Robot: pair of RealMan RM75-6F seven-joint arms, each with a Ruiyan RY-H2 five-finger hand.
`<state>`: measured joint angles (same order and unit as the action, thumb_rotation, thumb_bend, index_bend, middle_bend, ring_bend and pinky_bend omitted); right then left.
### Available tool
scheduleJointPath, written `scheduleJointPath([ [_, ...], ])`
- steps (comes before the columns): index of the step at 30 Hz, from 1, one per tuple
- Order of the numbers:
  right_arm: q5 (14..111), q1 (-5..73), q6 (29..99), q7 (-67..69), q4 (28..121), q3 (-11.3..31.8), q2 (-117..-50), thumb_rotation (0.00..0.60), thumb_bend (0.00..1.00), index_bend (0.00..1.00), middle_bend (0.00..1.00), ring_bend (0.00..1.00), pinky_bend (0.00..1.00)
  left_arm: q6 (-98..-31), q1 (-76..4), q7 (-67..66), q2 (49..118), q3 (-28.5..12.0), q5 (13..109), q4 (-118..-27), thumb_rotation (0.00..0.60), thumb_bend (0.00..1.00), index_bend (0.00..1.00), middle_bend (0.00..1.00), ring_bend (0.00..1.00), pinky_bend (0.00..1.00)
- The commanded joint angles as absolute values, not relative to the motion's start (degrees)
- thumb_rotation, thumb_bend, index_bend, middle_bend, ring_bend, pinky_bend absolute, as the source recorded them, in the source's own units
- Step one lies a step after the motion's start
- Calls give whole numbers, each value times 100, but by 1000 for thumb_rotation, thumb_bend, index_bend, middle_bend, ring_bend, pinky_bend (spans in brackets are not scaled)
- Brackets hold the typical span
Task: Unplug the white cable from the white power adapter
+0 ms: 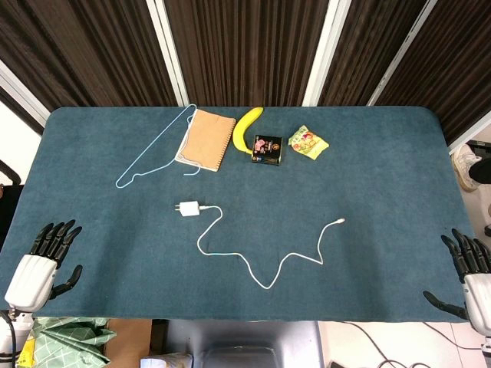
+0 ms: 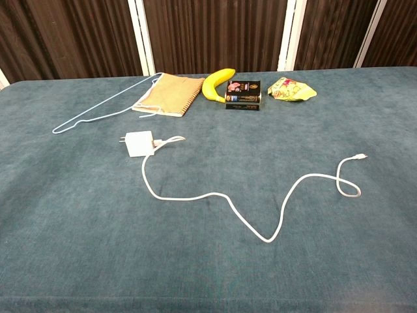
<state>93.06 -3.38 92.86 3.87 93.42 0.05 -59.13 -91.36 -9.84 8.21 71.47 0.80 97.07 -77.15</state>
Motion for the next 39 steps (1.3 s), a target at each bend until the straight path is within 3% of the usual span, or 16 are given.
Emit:
scheduleJointPath([
  [1,9319,-340,9296,381,9347,3,-5916,600,173,0,0,0,0,-9096,-1021,847,7153,108,9781,-7714,600,452,5,0,0,1],
  [4,9363,-335,9272,322,9337,-28,-5930,600,173,0,0,0,0,-9056,-1110,937,7225,98,9865,-7790,600,451,7,0,23,86],
  [6,9378,-327,9262,330,9344,-35,-5936,600,172,0,0,0,0,-9126,-1198,969,7412,18,9959,-7861,600,440,18,3,215,336],
  [8,9385,-313,9240,266,9333,-35,-5956,600,173,0,0,0,0,-9020,-1370,1179,7619,5,10084,-7871,600,430,47,35,517,638],
  [11,9399,-281,9171,172,9350,-49,-5995,600,173,0,0,0,0,-8398,-1763,1236,7765,-94,9975,-8147,600,429,80,87,750,841],
  [13,9403,-263,9134,97,9362,-54,-6022,600,172,0,0,0,0,-8015,-2015,891,7925,-257,9826,-8307,600,427,93,103,822,896],
  [18,9347,-237,9070,-47,9389,-39,-6076,600,172,0,0,0,0,-7009,-2618,-96,8505,-757,9086,-8381,600,419,105,117,918,973],
  [24,9148,-170,8889,-176,9387,17,-6123,600,172,0,0,0,0,-6547,-3090,-1016,9624,-1454,7890,-7622,600,418,119,100,957,999],
  [39,9023,-117,8783,-410,9394,43,-6212,600,173,0,0,0,0,-5843,-3926,-1800,10847,-1717,6944,-5949,600,421,167,122,975,1000],
])
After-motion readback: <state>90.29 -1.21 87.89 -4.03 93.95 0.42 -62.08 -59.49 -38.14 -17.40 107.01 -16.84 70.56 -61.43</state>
